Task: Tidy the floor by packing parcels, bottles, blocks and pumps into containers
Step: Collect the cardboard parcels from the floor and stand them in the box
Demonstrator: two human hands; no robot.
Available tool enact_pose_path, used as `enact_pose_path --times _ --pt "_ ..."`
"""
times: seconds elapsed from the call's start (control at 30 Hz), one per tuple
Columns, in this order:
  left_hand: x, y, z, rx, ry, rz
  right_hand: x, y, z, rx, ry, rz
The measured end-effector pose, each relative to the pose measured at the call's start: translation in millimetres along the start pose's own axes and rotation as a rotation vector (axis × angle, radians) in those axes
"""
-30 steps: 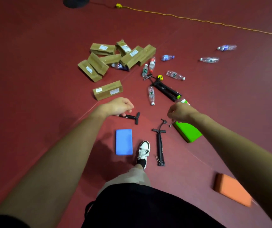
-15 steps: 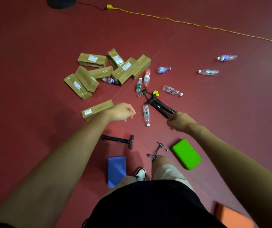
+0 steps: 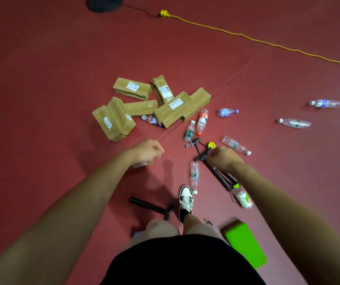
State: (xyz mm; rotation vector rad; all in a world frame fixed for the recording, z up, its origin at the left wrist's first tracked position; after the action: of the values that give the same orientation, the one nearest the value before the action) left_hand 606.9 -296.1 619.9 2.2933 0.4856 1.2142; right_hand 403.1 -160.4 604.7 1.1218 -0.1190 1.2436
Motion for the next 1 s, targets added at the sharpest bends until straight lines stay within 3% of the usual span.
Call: enact_pose_path --times 0.3,0.43,0.6,0.73,0.93,1.0 --pt "-112 69 62 0.079 0.187 -0.085 -147 4 54 -0.037 -0.021 0.083" --pt "-175 76 111 0.421 0.351 -0.123 -225 -16 66 -0.162 -0.058 0.067" --pt "-284 37 201 0.965 0.593 -0.284 -355 -77 54 -0.738 -0.245 -0.051" --pt "-344 -7 271 1.260 0.738 -0.369 -444 -135 33 -0.950 -0.333 -0.070" --pt "-407 -104 420 1.338 1.119 -0.635 -566 -230 -5 -1.200 -0.432 -0.027" --pt "-412 -129 438 1.317 1.221 -0.542 -599 -254 -11 -1.284 -0.478 -0.037"
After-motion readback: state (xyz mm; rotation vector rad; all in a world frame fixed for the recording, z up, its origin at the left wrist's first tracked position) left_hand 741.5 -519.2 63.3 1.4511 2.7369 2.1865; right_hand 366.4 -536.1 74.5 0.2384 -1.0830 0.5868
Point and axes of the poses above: each hand's wrist, its own x-axis away from the middle knuckle, its own y-axis out of the back of the hand, z = x × y, the point moved 3 cm from there along -x, towards the middle knuckle, and after that the axes turned 13 degrees about -x, right-handed, at the moved point
